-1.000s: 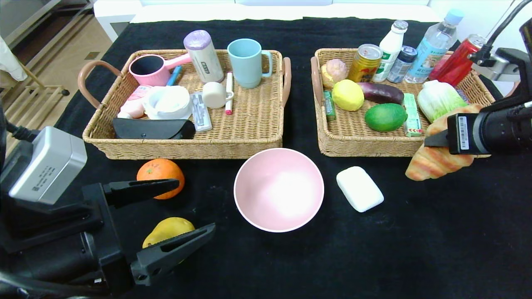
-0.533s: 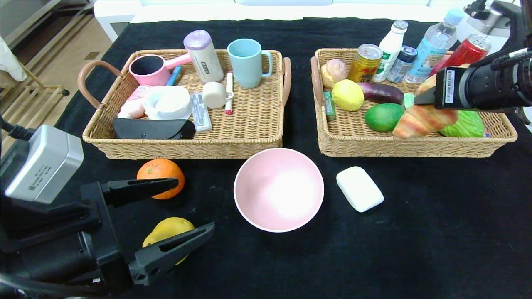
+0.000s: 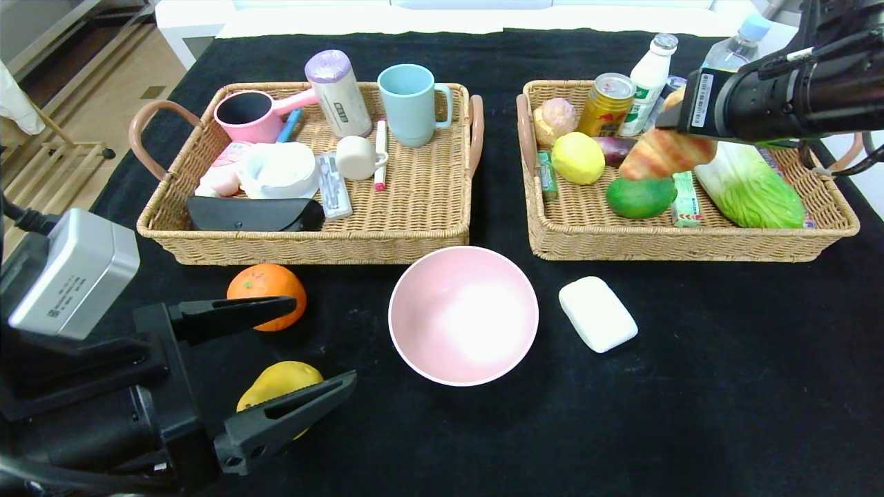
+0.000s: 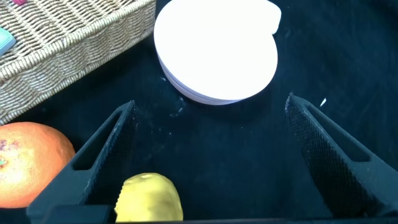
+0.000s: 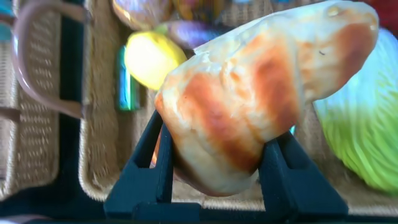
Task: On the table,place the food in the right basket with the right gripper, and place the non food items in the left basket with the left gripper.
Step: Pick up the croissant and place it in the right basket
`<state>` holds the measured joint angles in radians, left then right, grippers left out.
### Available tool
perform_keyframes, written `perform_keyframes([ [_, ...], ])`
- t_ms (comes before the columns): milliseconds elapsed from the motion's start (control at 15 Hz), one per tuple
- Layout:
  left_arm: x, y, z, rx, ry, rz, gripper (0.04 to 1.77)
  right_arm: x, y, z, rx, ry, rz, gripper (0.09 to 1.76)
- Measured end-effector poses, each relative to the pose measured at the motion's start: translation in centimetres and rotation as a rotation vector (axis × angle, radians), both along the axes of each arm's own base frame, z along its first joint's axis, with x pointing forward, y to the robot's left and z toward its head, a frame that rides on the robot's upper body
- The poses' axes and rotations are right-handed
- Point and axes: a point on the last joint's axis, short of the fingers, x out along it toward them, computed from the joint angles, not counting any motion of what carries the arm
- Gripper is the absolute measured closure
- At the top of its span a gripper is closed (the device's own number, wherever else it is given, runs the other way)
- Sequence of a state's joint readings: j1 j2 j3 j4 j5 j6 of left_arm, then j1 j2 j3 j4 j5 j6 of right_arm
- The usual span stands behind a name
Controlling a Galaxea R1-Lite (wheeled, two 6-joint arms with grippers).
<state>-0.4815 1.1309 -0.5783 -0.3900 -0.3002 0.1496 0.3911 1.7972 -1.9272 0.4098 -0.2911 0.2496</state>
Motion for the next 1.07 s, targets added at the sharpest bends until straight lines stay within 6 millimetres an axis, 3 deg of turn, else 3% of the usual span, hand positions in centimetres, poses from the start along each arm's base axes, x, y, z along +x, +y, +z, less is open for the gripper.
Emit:
perform_keyframes([
  [467, -0.1, 0.0, 0.1, -0.002, -0.003, 0.000, 0.09, 1.8, 0.8, -1.0, 0.011, -0.025, 0.002, 1.02],
  [800, -0.1, 0.0, 0.1, -0.001, -0.004, -0.001, 0.09, 1.9, 0.9, -1.1, 0.009, -0.020, 0.001, 0.61],
  [1067, -0.1, 0.0, 0.1, 0.000, -0.005, -0.001, 0.09, 2.0, 1.0, -1.2, 0.002, -0.018, -0.001, 0.41],
])
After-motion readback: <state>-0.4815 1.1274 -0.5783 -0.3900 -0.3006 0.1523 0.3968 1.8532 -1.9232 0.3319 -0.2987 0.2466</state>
